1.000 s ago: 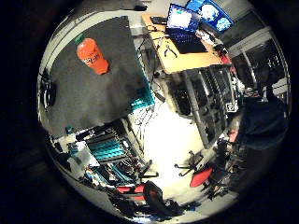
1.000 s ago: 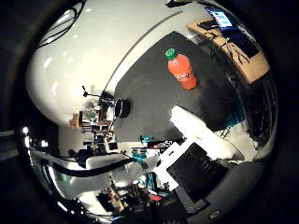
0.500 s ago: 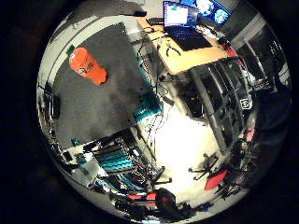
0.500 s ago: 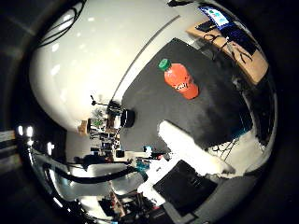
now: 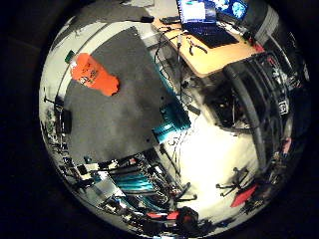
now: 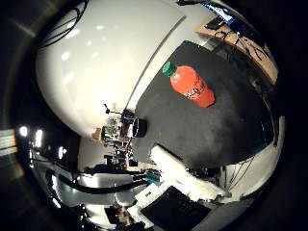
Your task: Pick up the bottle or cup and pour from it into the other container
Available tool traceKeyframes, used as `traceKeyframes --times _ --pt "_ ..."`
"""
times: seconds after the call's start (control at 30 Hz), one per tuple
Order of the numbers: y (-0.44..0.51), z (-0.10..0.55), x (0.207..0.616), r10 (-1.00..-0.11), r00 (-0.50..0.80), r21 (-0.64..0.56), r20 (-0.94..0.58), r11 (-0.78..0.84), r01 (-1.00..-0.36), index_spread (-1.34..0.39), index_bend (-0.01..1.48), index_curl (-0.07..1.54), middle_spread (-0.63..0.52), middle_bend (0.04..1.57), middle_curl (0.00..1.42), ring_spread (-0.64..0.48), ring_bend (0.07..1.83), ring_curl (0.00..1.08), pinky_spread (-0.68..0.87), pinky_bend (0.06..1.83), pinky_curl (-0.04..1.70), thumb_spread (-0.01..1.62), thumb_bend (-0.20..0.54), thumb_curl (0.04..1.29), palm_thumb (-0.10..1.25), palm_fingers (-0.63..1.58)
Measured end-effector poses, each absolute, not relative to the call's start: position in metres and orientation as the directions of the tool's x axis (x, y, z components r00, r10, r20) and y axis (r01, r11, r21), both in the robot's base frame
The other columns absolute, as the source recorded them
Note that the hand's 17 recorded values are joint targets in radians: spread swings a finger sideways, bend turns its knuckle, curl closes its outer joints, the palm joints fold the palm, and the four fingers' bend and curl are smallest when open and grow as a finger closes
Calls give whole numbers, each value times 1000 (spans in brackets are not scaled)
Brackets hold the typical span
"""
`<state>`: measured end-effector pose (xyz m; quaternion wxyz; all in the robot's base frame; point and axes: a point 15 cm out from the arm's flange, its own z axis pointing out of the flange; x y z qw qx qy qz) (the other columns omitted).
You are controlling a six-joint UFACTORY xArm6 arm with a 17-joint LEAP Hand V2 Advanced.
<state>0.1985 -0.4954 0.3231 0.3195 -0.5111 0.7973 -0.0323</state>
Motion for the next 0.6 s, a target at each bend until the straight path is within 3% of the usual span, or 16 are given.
traceKeyframes --times 0.2,0.6 --pt "-503 296 194 -809 -286 -359 -513 505 -785 -227 164 284 68 234 339 180 508 223 438 963 -5 941 -33 311 473 142" --pt "-507 271 225 -746 -232 -405 -624 562 -721 -201 176 307 78 229 335 179 481 215 445 934 -7 944 -29 312 483 170"
